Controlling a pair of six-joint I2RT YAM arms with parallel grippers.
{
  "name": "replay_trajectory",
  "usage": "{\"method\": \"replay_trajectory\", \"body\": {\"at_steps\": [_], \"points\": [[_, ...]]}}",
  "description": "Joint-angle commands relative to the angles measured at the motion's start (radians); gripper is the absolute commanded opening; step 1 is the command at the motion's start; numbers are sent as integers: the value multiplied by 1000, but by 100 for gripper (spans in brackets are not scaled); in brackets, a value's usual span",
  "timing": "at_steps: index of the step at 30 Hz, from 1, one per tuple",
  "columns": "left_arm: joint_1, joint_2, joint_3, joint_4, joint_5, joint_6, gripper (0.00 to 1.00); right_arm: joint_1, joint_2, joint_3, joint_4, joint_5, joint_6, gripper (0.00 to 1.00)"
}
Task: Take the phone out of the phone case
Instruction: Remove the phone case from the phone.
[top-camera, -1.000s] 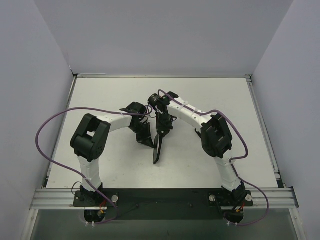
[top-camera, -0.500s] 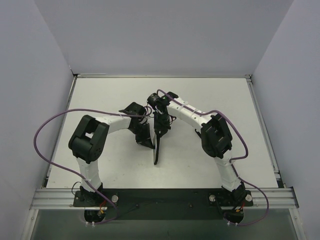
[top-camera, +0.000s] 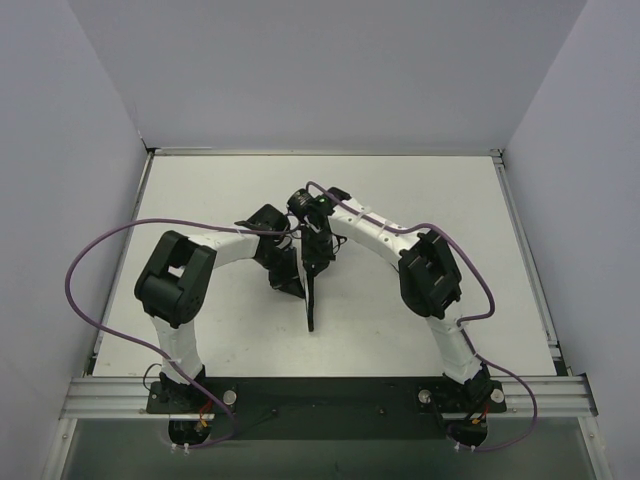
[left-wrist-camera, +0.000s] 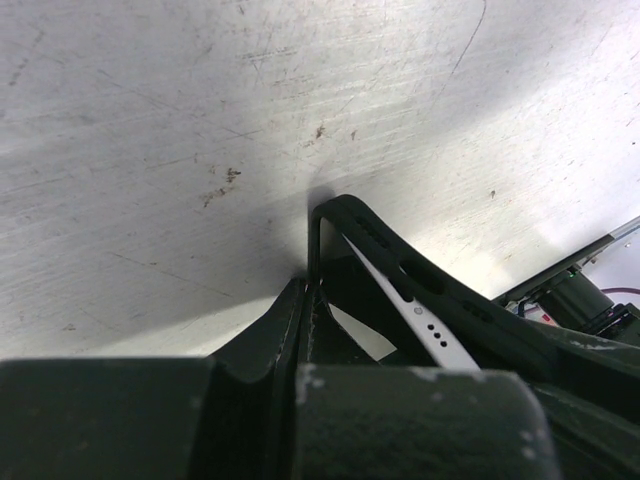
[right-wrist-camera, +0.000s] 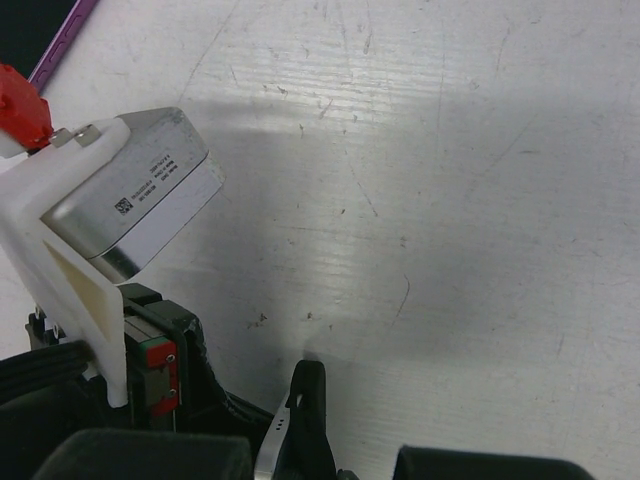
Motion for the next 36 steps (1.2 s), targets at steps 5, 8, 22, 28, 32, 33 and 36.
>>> {"method": "replay_trajectory", "body": {"at_steps": [5, 8, 22, 28, 32, 33, 36], "points": [[21, 33, -48, 0, -147, 35, 0, 103, 169, -89, -90, -52, -15, 9], [27, 31, -48, 3, -141, 32, 0, 109, 185, -92, -91, -46, -21, 10], [53, 5, -48, 0, -133, 32, 0, 133, 259, -100, -117, 13, -35, 15], [64, -9, -56, 3, -120, 24, 0, 136, 264, -129, -104, 19, -29, 15], [93, -41, -80, 20, -98, 9, 0, 130, 218, -162, -62, 8, -8, 2], [101, -47, -100, 26, -91, 5, 0, 127, 207, -181, -35, -6, 2, 0], [141, -79, -134, 52, -55, -15, 0, 119, 173, -204, -2, -3, 12, 0]]}}
